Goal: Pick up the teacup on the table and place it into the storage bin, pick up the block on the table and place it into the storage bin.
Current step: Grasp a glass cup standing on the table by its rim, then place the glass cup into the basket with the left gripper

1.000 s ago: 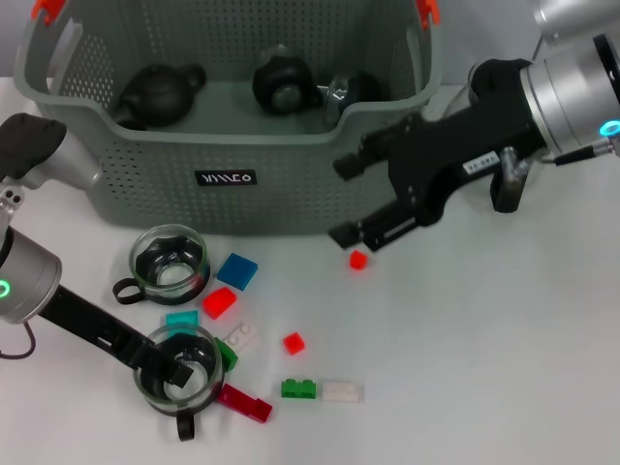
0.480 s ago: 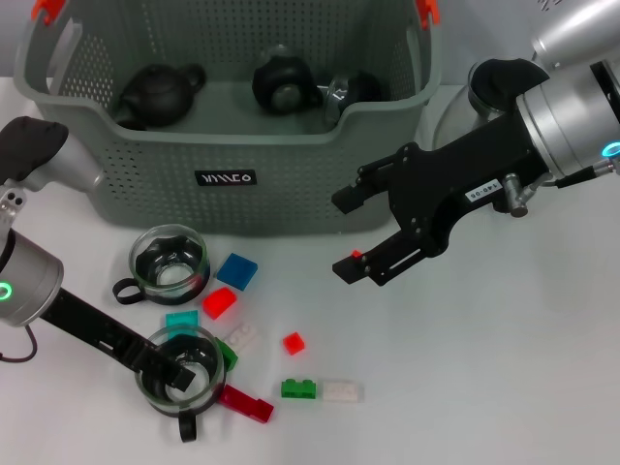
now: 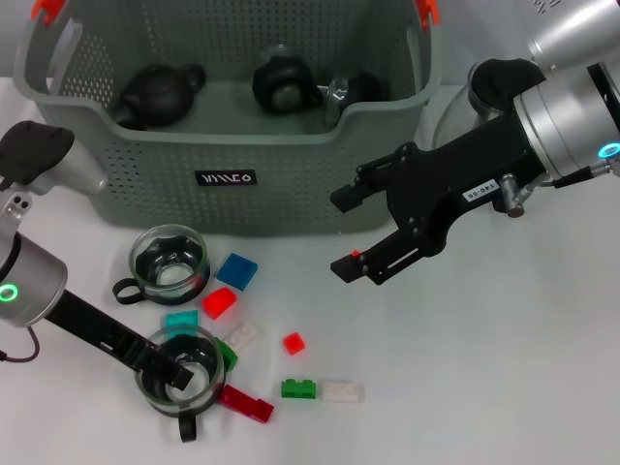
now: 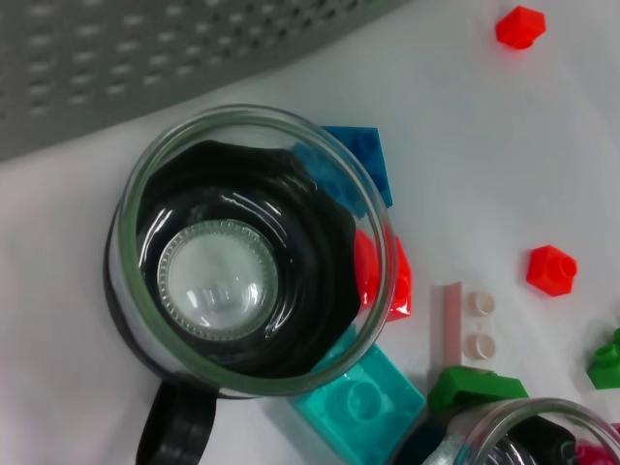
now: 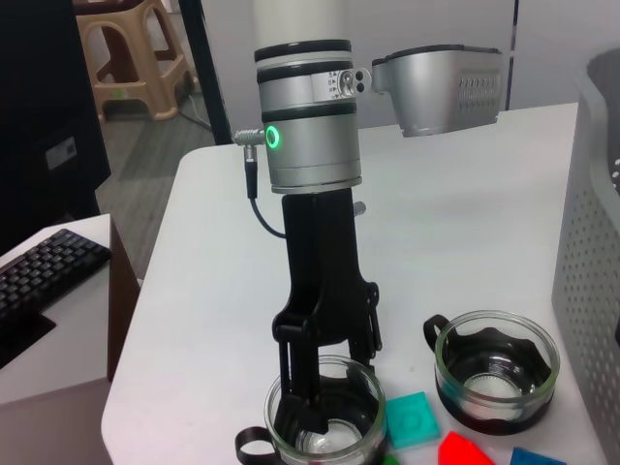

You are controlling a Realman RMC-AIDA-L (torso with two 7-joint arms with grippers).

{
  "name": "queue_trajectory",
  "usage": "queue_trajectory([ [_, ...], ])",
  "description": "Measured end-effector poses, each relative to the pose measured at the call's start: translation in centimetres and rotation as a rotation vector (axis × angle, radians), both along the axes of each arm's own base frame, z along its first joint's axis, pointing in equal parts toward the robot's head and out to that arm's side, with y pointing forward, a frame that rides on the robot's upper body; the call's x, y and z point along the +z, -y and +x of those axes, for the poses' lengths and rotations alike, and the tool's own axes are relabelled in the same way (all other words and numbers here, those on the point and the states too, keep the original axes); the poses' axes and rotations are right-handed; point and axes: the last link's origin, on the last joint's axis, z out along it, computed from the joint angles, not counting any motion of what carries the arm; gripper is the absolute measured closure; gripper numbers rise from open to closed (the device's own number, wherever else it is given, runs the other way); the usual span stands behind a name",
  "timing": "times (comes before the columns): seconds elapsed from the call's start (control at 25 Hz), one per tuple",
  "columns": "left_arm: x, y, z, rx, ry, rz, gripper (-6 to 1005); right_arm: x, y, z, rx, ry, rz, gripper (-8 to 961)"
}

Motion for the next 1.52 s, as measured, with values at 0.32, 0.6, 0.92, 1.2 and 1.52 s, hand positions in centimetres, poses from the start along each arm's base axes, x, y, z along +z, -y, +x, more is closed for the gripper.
queue_trajectory([
  [0.32, -0.2, -0.1, 0.2, -0.005, -0.002, -0.007, 299, 0.0, -0.1, 0.1, 0.004, -0.003, 0.014, 39],
  [0.6, -0.5, -0.3, 0.3, -0.025, -0.034, -0.019, 556, 0.0, -0.2, 0.2, 0.008, -0.009, 0.024, 40],
  [0.92, -0.7, -0.6, 0.3, -0.033, -0.068, -0.008, 883, 0.1, -0.4, 0.1, 0.010, -0.011, 0.036, 40],
  [1.2, -0.8, -0.6, 0.5, -0.038, -0.071, -0.016, 940, 0.1, -0.5, 0.0, 0.013, -0.011, 0.040, 41],
  [1.52, 0.6, -0.1, 1.6, -0.047, -0.037, -0.036, 949, 0.2, -0.7, 0.0, 0.012, -0.012, 0.048, 63],
])
